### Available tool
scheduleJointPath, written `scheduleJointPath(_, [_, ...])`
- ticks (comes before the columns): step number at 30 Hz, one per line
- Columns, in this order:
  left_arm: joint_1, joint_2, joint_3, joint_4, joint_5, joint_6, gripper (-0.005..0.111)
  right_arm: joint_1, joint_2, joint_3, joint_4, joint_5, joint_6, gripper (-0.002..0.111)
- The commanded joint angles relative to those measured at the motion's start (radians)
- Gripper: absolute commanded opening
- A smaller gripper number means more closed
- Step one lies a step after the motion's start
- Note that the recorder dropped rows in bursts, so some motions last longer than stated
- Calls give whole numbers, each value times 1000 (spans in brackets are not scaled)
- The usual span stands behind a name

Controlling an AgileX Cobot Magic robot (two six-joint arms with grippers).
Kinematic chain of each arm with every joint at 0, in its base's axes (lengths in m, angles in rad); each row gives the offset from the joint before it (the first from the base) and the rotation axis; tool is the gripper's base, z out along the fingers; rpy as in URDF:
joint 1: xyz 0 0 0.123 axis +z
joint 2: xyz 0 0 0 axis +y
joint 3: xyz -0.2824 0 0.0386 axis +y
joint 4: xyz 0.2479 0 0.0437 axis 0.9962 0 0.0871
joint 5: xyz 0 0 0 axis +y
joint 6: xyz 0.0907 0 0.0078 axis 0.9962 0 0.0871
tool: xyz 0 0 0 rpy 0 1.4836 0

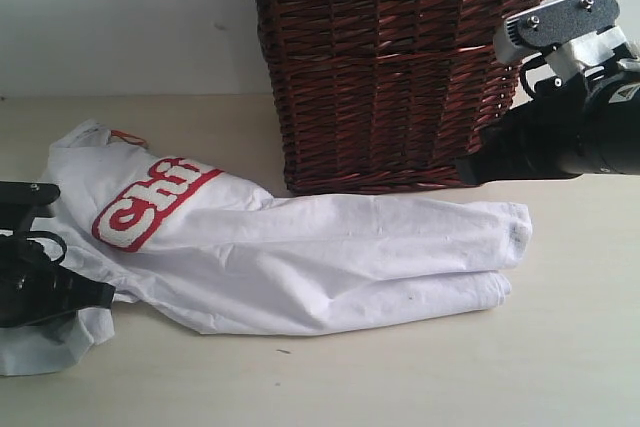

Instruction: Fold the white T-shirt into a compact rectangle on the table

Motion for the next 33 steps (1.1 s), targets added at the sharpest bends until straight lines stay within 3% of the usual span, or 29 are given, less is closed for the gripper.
scheduleJointPath(1, [-3,46,49,14,223,1,0,1,-21,-1,-1,-4,3,0])
scheduleJointPath(10, [-3,-97,47,10,221,1,0,1,-26,-1,-1,-31,3,0])
scheduleJointPath(17, [-3,-221,47,-7,108,1,0,1,-26,-1,14,-44,3,0])
scheduleJointPath(24, [-3,-152,50,-13,-5,1,0,1,-26,-1,19,-58,3,0])
scheduleJointPath(33, [-3,9,50,-15,-16,1,0,1,-26,-1,19,-53,4,0])
